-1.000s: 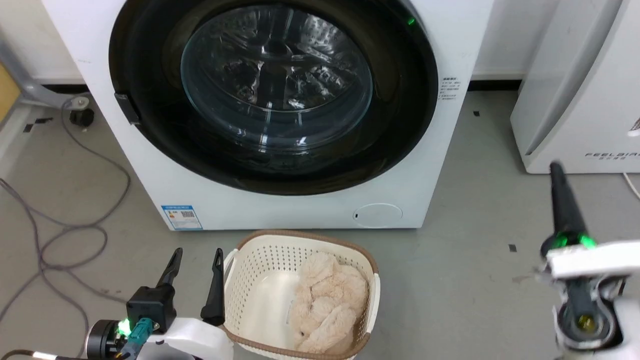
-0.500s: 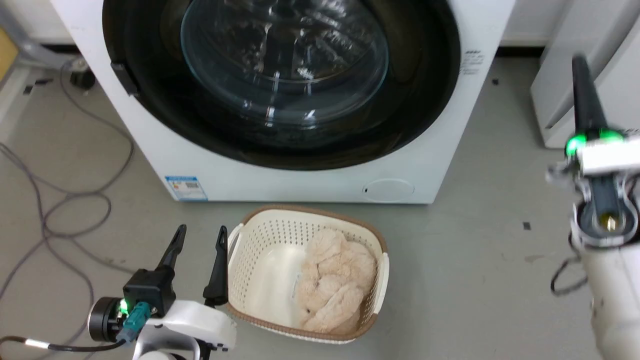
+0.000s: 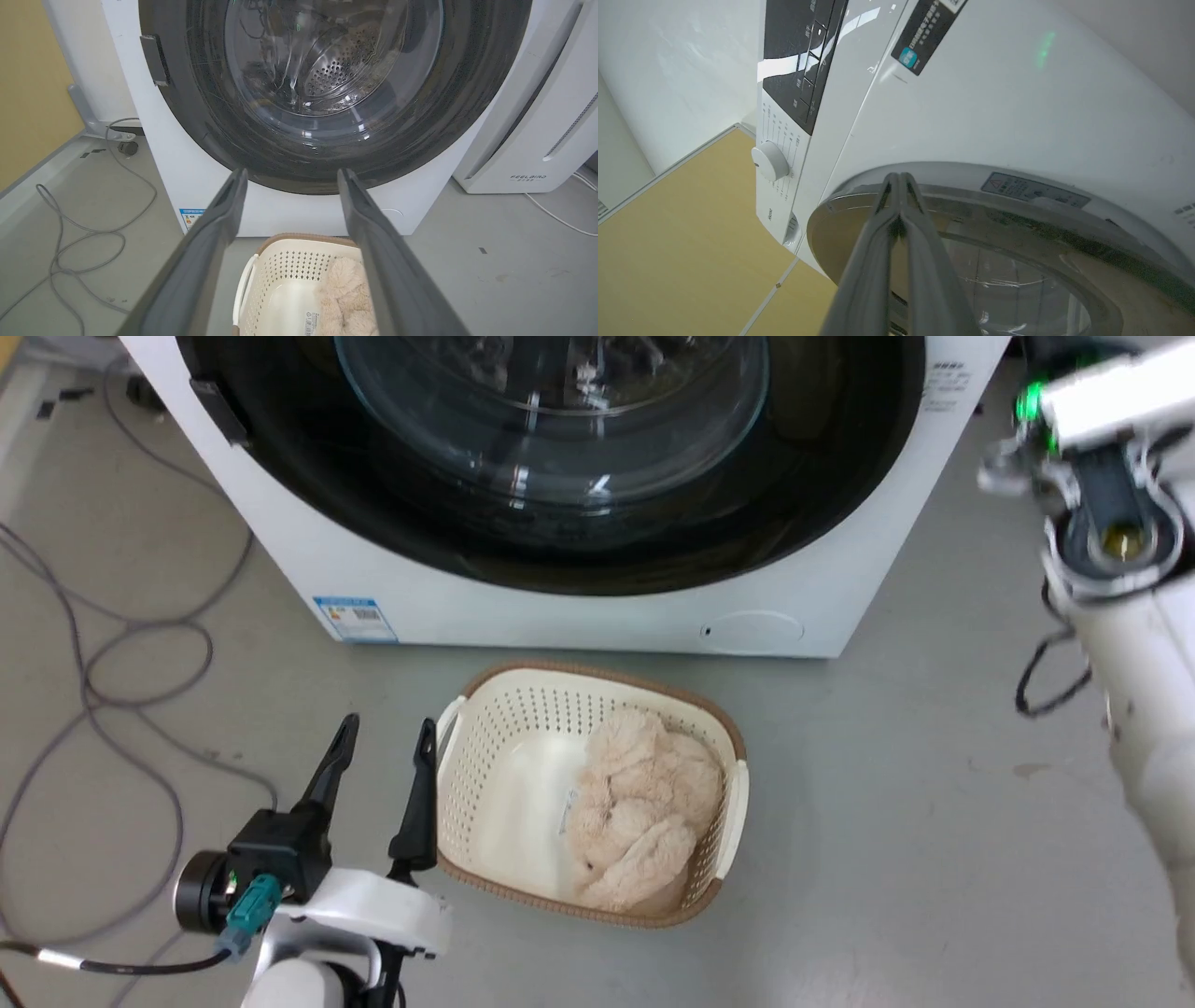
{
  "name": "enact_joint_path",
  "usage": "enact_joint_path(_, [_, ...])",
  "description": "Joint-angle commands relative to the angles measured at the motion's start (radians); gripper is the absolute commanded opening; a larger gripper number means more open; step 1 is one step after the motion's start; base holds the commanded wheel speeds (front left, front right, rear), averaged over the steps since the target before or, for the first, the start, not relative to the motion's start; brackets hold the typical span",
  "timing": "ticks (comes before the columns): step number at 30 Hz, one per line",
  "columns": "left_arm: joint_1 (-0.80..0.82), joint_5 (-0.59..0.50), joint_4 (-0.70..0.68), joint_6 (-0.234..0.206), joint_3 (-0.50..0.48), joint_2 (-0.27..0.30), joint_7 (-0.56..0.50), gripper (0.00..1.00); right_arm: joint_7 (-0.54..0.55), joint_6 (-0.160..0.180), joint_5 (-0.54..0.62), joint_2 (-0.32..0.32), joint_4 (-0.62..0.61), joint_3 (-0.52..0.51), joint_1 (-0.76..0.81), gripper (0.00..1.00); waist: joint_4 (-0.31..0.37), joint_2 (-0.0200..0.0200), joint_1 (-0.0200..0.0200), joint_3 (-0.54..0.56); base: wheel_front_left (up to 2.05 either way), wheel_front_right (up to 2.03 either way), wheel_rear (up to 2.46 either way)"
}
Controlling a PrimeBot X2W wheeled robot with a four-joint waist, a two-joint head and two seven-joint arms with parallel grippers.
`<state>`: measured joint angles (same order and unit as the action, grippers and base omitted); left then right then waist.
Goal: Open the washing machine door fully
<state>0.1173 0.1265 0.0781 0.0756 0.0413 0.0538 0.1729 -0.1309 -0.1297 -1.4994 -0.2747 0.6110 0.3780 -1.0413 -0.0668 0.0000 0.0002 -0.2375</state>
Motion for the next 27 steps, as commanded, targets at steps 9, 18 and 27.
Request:
enact_joint_path(9, [0.064,0.035,0.004,0.021,0.020,0.001,0.028,1.00,0.030,-0.001,-0.135,0.023,0.338,0.218,-0.348,0.00,-0.031,0.0000,-0.0002,-0.105,0.00,0.00,0.00])
enact_joint_path(18, [0.086,0.057,0.018,0.031,0.026,-0.002,0.046,1.00,0.184,-0.001,-0.218,-0.024,0.471,0.464,-0.476,0.00,-0.045,0.0000,-0.0002,-0.137,0.00,0.00,0.00])
enact_joint_path(27, [0.106,0.078,0.030,0.041,0.035,-0.003,0.065,1.00,0.335,-0.001,-0.384,-0.109,0.563,0.707,-0.601,0.00,-0.048,0.0000,-0.0002,-0.162,0.00,0.00,0.00])
